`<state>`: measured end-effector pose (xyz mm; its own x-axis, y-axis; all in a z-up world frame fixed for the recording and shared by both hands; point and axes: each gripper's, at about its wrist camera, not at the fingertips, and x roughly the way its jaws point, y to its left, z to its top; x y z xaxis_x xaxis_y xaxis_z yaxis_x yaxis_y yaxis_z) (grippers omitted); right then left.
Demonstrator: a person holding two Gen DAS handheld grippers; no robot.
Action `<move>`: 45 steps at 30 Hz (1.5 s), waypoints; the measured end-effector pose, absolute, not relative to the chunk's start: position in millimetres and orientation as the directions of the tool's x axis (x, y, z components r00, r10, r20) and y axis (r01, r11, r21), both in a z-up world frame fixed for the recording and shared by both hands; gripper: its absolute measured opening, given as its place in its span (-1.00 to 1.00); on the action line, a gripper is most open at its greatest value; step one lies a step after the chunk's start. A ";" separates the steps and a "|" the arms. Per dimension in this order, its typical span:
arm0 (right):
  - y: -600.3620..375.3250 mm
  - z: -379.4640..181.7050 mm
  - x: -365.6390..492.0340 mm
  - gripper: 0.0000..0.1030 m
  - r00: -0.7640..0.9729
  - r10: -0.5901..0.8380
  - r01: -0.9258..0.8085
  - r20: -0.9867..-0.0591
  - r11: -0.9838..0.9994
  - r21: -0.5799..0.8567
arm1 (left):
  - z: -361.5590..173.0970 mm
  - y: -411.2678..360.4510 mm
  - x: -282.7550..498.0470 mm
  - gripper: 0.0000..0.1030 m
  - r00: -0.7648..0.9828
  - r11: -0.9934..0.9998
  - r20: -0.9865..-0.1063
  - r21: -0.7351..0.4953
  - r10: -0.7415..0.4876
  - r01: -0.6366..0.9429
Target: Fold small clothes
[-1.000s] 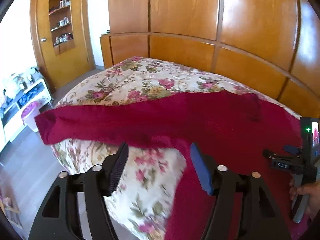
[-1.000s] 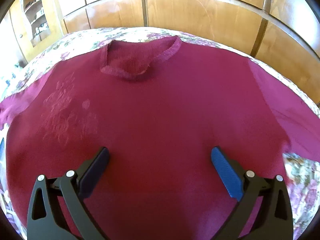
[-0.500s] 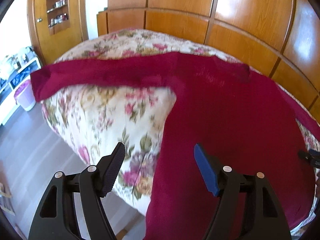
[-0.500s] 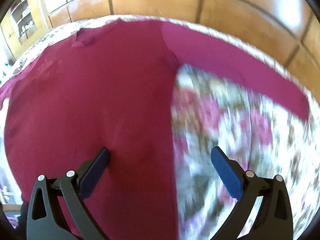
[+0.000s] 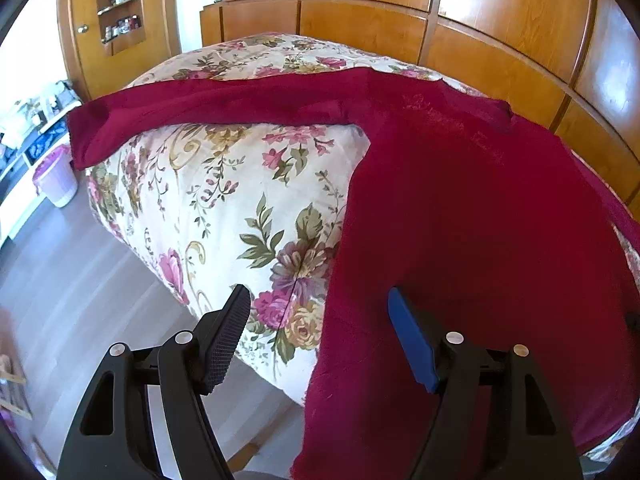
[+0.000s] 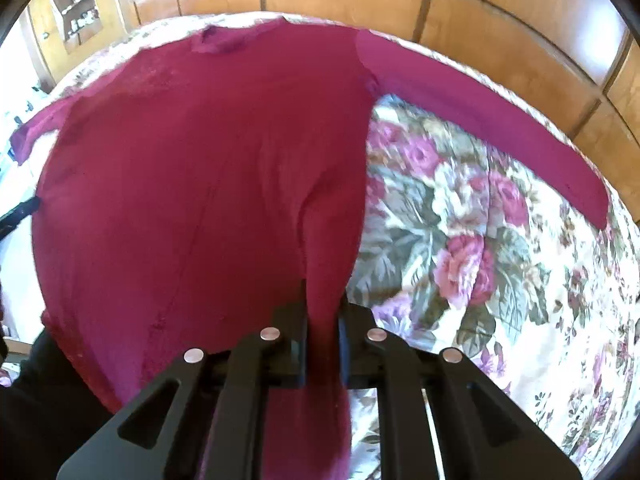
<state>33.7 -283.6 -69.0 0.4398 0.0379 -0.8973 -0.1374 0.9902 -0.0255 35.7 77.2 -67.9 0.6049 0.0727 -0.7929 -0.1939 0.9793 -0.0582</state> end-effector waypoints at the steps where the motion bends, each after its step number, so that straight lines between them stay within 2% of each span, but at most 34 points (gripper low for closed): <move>1: -283.3 -69.9 32.7 -0.81 0.445 0.038 -0.136 -0.895 0.990 -0.026 | -67.5 77.5 34.7 0.37 0.605 0.979 -0.793 -0.056 0.075 -0.195; 5: -283.7 -68.3 32.6 -0.72 0.441 0.054 -0.136 -0.896 0.991 -0.006 | -59.2 77.2 30.8 0.37 0.621 0.979 -0.778 -0.037 0.097 -0.199; 6: -285.6 -66.6 33.9 -0.62 0.438 0.060 -0.130 -0.897 0.991 0.003 | -55.2 76.4 29.9 0.37 0.631 0.980 -0.769 -0.036 0.098 -0.196; 7: -288.5 -65.3 35.9 -0.32 0.432 0.064 -0.118 -0.900 0.993 0.014 | -52.0 75.5 29.4 0.37 0.639 0.980 -0.763 -0.039 0.097 -0.195; 8: -292.2 -63.5 38.4 -0.11 0.428 0.069 -0.100 -0.901 0.995 0.029 | -47.1 74.3 29.2 0.37 0.650 0.980 -0.754 -0.045 0.094 -0.194; 9: -298.6 -60.4 41.4 0.21 0.432 0.080 -0.068 -0.898 0.996 0.056 | -42.2 72.7 29.7 0.37 0.661 0.980 -0.745 -0.054 0.089 -0.192; 11: -310.8 -54.2 47.7 0.20 0.446 0.104 -0.026 -0.889 0.994 0.104 | -35.0 67.7 32.2 0.37 0.678 0.982 -0.732 -0.069 0.071 -0.177; 15: -347.1 -45.9 74.6 0.38 0.479 0.101 0.122 -0.872 0.976 0.180 | -32.1 53.3 41.4 0.37 0.689 0.988 -0.724 -0.079 0.034 -0.132; 20: -415.6 -42.3 117.3 0.38 0.494 -0.006 0.369 -0.869 0.907 0.203 | -36.6 36.9 49.1 0.37 0.681 0.992 -0.732 -0.087 -0.004 -0.088; 24: -490.5 -45.1 147.0 0.38 0.447 -0.158 0.615 -0.880 0.769 0.175 | -37.5 30.7 51.9 0.37 0.681 0.996 -0.732 -0.065 -0.002 -0.066; 26: -519.1 -50.2 152.0 0.38 0.432 -0.176 0.698 -0.885 0.687 0.204 | -38.2 30.4 54.4 0.37 0.677 0.996 -0.736 -0.063 -0.003 -0.064; 30: -567.2 -62.6 167.0 0.17 0.417 -0.198 0.802 -0.887 0.540 0.256 | -38.4 30.1 63.2 0.37 0.667 0.996 -0.745 -0.053 0.007 -0.070; 32: -573.1 -63.5 181.8 -0.24 0.413 -0.199 0.797 -0.889 0.552 0.247 | -37.4 29.1 67.8 0.37 0.665 0.997 -0.747 -0.044 0.015 -0.071; 33: -572.2 -62.1 190.5 -0.57 0.411 -0.202 0.786 -0.889 0.573 0.233 | -37.1 28.3 69.7 0.37 0.665 0.997 -0.747 -0.040 0.018 -0.072; 34: -566.1 -56.8 207.4 -0.80 0.406 -0.220 0.762 -0.887 0.617 0.196 | -36.9 27.0 73.8 0.37 0.661 0.997 -0.750 -0.036 0.022 -0.074; 39: -492.6 1.5 244.8 -0.84 0.541 -0.275 0.555 -0.795 0.827 0.091 | -39.2 21.6 88.3 0.37 0.643 0.996 -0.766 -0.055 0.006 -0.074; 45: -354.8 64.9 261.6 -0.84 0.738 -0.084 0.178 -0.670 0.981 0.073 | -41.8 12.8 98.1 0.37 0.627 0.995 -0.778 -0.085 -0.039 -0.044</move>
